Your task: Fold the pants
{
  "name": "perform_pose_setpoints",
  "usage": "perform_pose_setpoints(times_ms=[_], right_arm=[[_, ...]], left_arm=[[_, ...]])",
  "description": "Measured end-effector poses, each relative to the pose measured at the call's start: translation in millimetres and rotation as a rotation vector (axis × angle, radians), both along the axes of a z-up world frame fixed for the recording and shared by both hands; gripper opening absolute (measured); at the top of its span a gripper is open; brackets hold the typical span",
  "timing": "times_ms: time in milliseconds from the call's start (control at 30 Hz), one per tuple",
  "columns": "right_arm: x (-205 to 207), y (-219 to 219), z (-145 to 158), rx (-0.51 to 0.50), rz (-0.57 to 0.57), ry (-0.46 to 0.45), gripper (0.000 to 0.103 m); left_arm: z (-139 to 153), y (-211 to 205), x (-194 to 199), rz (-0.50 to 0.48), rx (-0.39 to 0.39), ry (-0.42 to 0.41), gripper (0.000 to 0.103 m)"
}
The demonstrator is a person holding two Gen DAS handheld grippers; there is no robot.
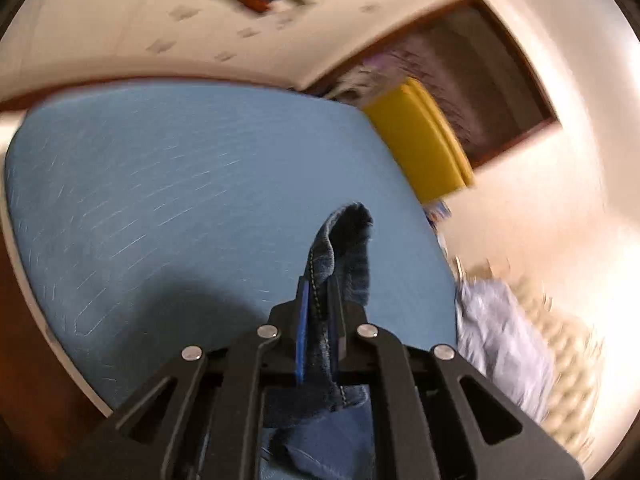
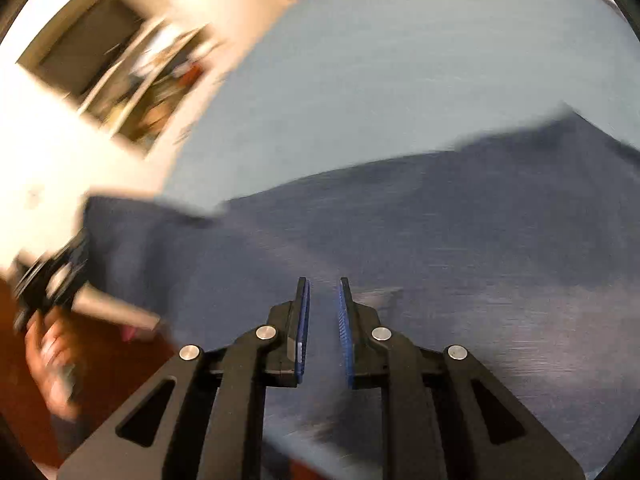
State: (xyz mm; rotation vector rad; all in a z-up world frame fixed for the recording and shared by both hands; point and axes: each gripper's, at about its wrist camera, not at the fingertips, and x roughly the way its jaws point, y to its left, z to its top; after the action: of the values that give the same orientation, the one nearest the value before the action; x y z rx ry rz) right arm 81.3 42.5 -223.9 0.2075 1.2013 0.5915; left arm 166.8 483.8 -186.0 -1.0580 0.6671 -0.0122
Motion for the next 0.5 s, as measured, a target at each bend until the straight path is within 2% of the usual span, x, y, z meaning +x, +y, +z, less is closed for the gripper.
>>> perform_pose_setpoints(times_ms=[67,167,267,300,400,433,500], right_arm=[[-0.3,42.6,1.9,-0.049,0.099,-0.029,0.016],[9.0,129.6,-18.0,-0.141,0.283,-0.012,0.016],[18.9,212.5,-48.8,-0.328,0.430,-0.033,0.016],[27.1,235.4,-62.1,-0.428,0.454,-0.048,0.016],[55.9,258.2,-93.5,-0.713,0.441,-0.126,0.013],[66.2,258.9,-97.6,-0.719,0.449,-0.117,0.005],[81.1,260.2,-88.0,-0.716,0.436,-0.150,0.005]], left_arm=[[-28.9,20.0,6.3,0.028,-0.051,0.023,0.008],[-62.4,37.1,8.5,0.050,-0.078,0.051,0.007],[-93.1,55.4,5.1,0.089,-0.153,0.057,0.006],[-99.2,60.6,2.5,0.092,-0.163,0.056,0.006],[-116.6,65.8,-1.3,0.092,-0.185,0.054,0.006],[-120.2,67.0,-2.0,0.090,-0.184,0.050,0.006],[-129.1,68.3,-4.1,0.089,-0.188,0.047,0.006]])
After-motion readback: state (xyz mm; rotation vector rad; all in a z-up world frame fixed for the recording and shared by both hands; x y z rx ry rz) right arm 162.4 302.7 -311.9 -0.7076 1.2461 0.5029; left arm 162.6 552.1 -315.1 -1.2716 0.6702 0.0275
